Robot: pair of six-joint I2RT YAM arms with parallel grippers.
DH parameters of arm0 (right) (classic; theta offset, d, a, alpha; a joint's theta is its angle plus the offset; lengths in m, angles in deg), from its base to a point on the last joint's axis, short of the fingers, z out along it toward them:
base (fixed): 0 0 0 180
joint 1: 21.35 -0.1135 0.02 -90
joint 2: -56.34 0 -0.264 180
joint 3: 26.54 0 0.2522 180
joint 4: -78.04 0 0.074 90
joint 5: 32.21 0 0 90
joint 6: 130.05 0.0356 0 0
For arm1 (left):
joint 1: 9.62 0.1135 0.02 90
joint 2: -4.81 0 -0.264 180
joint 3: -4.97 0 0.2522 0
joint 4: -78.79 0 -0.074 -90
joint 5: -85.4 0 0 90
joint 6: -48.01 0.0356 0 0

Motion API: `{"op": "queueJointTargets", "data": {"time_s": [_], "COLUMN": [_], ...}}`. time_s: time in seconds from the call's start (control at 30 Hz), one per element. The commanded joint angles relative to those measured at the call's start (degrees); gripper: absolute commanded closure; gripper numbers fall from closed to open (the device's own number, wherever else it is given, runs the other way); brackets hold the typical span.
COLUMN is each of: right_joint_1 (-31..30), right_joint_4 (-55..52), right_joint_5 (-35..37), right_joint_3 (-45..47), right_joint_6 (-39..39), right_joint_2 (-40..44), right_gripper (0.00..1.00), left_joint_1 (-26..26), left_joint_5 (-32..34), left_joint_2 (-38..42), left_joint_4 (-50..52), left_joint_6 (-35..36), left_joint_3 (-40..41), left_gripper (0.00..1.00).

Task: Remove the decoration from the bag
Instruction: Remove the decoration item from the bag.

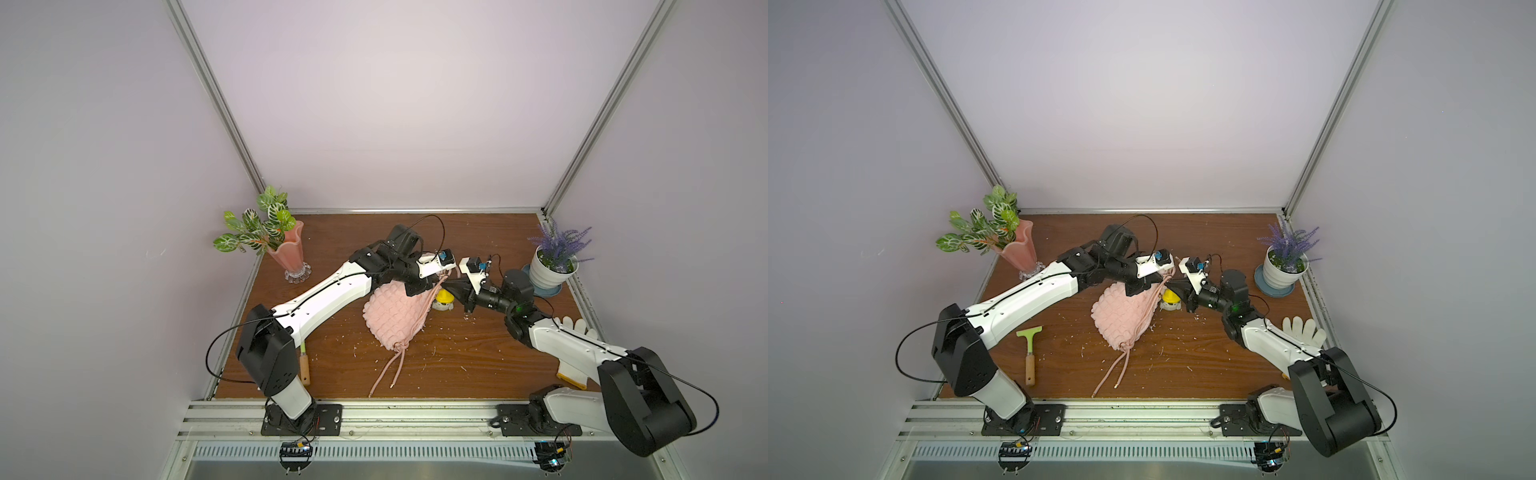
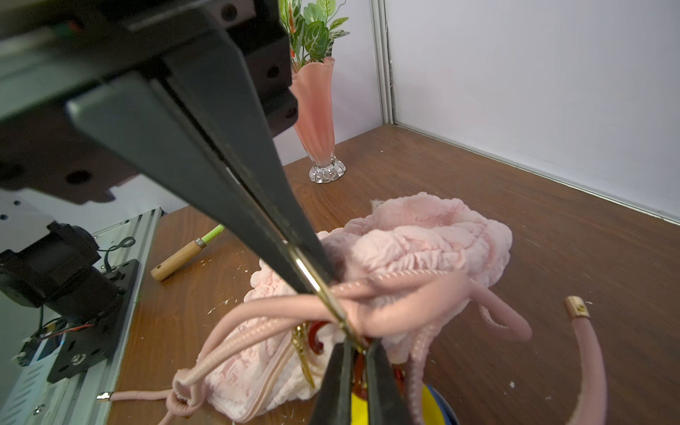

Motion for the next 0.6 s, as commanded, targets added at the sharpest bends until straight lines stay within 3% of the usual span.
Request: {"op": "queueJointTargets", "data": {"time_s": [0.0, 0.57], "right_joint_1": [-0.36, -0.36], "right_joint_4": [4.10, 6.18], "right_joint_5": [0.08, 4.56], "right_joint_3": [0.02, 2.60], "right_joint_6": [2.21, 10.85], "right_joint_2": [2.58, 6.71], "right_gripper": [0.91, 0.92], "left_joint_1": [0.45, -1.00], "left_joint_5": [0.41, 3.94], "left_joint_2": [0.51, 0.94], "left_joint_4": [-0.53, -0.42], "left_joint_6": [0.66, 2.64], "left_joint_3": [-1.29, 0.27], "left_gripper": [1.00, 1.00]}}
